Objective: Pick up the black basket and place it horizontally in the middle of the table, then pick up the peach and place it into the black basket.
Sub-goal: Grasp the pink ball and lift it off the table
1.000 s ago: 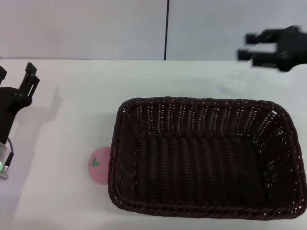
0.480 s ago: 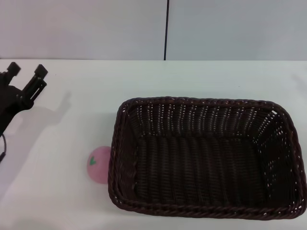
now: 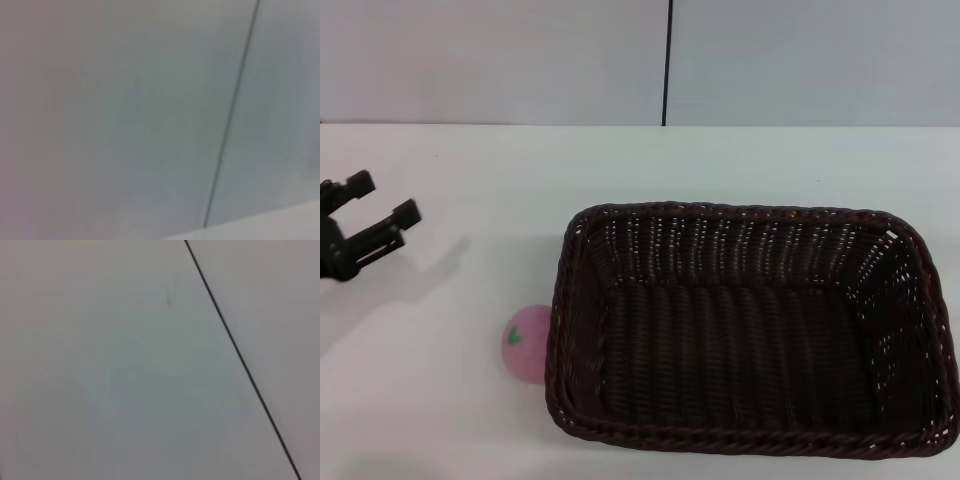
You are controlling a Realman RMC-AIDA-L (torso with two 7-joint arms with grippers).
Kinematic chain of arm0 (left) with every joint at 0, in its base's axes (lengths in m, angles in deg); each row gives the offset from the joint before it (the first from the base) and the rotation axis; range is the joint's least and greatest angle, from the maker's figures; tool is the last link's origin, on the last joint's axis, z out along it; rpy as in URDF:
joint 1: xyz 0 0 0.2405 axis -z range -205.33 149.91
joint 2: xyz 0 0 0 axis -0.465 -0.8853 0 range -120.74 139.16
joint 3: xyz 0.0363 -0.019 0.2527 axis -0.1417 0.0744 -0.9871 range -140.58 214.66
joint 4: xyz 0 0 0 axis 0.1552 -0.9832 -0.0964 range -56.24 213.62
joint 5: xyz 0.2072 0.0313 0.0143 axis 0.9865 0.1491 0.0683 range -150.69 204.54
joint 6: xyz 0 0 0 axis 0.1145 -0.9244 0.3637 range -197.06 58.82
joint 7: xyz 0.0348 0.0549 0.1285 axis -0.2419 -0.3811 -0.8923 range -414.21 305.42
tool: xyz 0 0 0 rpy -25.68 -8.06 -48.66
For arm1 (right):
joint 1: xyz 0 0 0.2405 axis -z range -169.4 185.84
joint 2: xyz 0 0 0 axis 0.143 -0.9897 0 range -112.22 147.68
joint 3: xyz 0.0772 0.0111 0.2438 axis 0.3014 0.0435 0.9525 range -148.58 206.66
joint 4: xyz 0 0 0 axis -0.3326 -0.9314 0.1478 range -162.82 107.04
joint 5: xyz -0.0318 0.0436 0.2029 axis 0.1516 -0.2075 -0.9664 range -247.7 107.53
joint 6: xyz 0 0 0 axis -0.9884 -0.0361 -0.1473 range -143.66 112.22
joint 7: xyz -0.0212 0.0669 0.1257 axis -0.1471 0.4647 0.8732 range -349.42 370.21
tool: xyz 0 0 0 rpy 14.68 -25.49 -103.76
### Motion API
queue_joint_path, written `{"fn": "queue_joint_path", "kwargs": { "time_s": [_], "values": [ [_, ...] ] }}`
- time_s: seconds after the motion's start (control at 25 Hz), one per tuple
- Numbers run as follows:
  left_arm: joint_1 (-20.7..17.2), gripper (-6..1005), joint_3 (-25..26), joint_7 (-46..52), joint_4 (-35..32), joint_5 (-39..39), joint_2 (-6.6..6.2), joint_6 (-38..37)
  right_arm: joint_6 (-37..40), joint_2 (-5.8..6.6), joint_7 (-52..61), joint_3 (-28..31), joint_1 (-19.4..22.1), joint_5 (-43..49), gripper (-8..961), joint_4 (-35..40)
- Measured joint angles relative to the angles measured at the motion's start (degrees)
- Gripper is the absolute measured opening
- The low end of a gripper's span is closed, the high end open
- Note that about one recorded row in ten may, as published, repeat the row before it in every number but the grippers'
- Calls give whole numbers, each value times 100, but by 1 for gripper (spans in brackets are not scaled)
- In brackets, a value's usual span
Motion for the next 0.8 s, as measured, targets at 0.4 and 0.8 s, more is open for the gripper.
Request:
{"fn": "queue_joint_path", "kwargs": {
  "time_s": [0.4, 0.8],
  "values": [
    [79, 680, -312, 580, -489, 1272, -155, -561, 11, 38, 146, 626, 38, -1, 544, -357],
    [367, 676, -356, 694, -604, 2285, -29, -499, -20, 69, 263, 926, 60, 0, 544, -564]
  ]
}}
